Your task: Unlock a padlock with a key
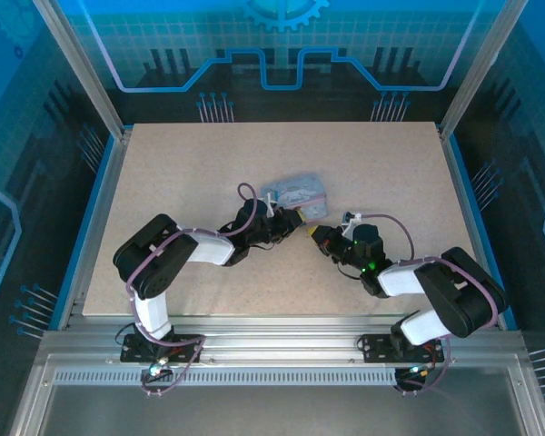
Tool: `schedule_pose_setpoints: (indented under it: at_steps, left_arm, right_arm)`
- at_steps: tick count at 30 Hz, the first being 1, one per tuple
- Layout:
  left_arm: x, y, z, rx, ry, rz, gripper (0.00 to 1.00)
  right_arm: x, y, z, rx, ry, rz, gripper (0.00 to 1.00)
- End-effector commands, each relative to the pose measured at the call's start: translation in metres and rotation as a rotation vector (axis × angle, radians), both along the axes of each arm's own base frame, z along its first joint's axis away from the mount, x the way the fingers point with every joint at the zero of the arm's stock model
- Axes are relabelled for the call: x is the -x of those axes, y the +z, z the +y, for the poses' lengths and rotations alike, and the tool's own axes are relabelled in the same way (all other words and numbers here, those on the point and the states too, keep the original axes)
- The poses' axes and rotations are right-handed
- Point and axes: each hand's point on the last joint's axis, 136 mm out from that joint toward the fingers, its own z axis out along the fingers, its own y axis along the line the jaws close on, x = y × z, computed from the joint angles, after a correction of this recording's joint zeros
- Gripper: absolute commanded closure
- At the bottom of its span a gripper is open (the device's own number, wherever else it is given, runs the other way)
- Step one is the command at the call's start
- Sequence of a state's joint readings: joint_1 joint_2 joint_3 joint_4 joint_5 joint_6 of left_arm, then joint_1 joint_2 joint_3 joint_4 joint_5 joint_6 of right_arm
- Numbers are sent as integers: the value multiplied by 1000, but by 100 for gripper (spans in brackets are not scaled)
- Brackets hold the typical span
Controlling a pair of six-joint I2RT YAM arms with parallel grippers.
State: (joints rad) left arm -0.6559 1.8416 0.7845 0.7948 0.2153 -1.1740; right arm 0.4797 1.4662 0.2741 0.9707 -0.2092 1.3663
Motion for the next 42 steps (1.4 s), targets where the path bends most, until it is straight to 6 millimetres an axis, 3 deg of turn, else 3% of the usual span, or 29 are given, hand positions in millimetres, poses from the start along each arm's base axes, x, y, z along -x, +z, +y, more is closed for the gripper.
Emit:
schedule_pose_setpoints:
  at_steps: [1, 20, 42]
  left_arm:
    - [-3, 7, -2, 39, -13, -17, 100]
    - [-3, 8, -3, 43, -17, -17, 100]
    - [-4, 18, -7, 68, -23, -22, 100]
  right_arm:
    - [0, 12, 3, -21, -1, -42, 100]
    - [-1, 18, 3, -19, -2, -55, 100]
    - [-9, 11, 4, 18, -17, -43, 100]
